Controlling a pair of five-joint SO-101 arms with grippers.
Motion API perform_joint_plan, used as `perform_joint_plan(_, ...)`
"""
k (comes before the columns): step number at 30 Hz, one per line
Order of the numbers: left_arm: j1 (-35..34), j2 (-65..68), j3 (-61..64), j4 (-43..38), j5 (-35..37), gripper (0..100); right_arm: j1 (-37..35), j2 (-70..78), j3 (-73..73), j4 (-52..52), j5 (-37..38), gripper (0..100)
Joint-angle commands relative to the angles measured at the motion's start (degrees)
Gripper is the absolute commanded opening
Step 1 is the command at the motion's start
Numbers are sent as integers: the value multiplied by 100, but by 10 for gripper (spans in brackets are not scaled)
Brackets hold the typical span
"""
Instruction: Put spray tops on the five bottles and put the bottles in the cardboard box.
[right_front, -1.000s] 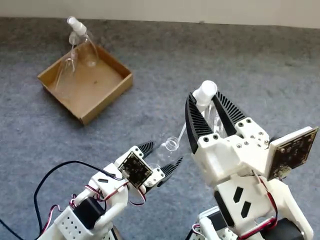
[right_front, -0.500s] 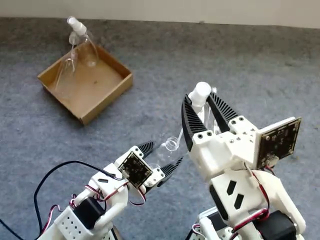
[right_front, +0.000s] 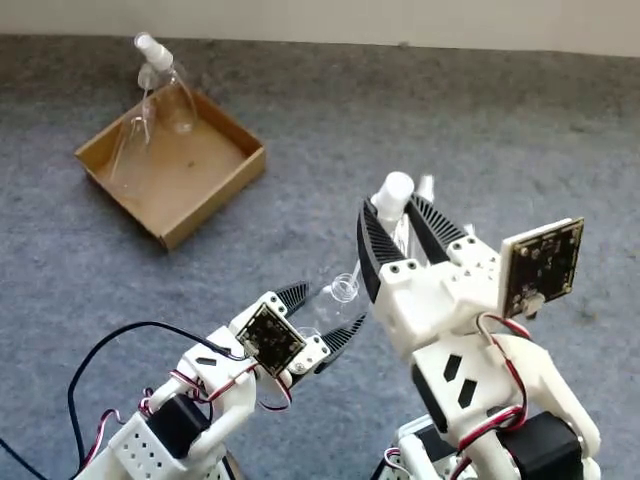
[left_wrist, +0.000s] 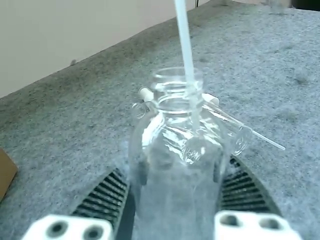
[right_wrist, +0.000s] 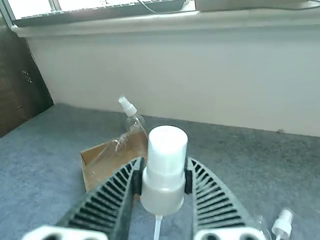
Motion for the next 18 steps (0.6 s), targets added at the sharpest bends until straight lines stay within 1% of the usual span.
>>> perform_joint_plan(1, 48, -75, 110, -105, 9, 67, -40, -4, -48, 470, -35, 77)
perform_joint_plan(3, 48, -75, 110, -105, 9, 67, -110, -13, -13, 646, -35, 77)
perform_joint_plan(6, 48, -75, 110, -105, 9, 67, -585, -22, 286, 752, -26, 78)
perform_joint_plan(9, 48, -75, 110, -105, 9, 67, -919, -22, 655, 743, 88, 120)
perform_joint_plan(13, 48, -75, 110, -105, 9, 66, -927, -22, 840, 884, 545, 202)
perform_joint_plan(18, 48, -75, 110, -105, 9, 66, -927, -22, 505, 1200, 756, 209)
